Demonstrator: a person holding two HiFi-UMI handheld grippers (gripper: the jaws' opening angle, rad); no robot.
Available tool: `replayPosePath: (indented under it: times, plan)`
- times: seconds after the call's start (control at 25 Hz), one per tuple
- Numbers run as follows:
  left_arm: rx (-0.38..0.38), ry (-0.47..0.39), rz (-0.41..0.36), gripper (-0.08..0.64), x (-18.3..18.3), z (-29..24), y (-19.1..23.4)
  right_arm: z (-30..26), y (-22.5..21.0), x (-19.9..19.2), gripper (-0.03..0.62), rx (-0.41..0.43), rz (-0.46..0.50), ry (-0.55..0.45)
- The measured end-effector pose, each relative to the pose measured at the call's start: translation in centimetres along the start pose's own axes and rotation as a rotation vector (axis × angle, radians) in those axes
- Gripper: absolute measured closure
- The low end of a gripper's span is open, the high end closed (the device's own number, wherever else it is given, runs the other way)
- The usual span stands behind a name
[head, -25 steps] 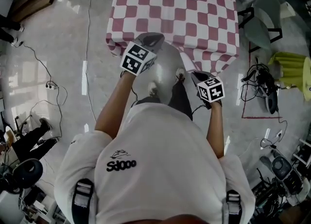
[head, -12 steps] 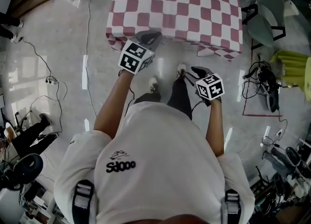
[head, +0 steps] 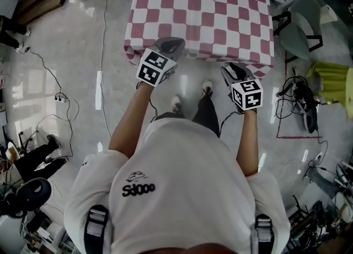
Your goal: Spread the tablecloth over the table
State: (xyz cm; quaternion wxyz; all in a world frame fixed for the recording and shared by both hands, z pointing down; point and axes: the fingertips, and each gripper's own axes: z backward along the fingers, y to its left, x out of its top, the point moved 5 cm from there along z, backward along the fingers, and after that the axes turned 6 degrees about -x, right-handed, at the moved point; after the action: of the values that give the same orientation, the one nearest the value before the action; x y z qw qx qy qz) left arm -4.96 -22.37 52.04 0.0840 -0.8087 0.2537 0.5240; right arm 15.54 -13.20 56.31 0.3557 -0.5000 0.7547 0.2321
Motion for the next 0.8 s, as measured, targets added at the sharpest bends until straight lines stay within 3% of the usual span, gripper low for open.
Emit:
replayPosePath:
  times: [0.28,0.44,0.8]
  plan:
    - [0.012,-0.070,-0.089,0.529,4.2,0.8,0.0,2.6,-2.2,7.6,0.459,-0.184,0.057,-0.188]
    - [0.014,-0.114,-0.119,0.529,6.8,1.9,-0.3,5.2,-2.7,11.7,0.546,-0.282,0.078,-0.299]
    - [0.056,-0.257,-0.230,0.529,14.2,5.3,-0.4,9.3,-1.8,19.5,0.569,-0.322,0.137,-0.454]
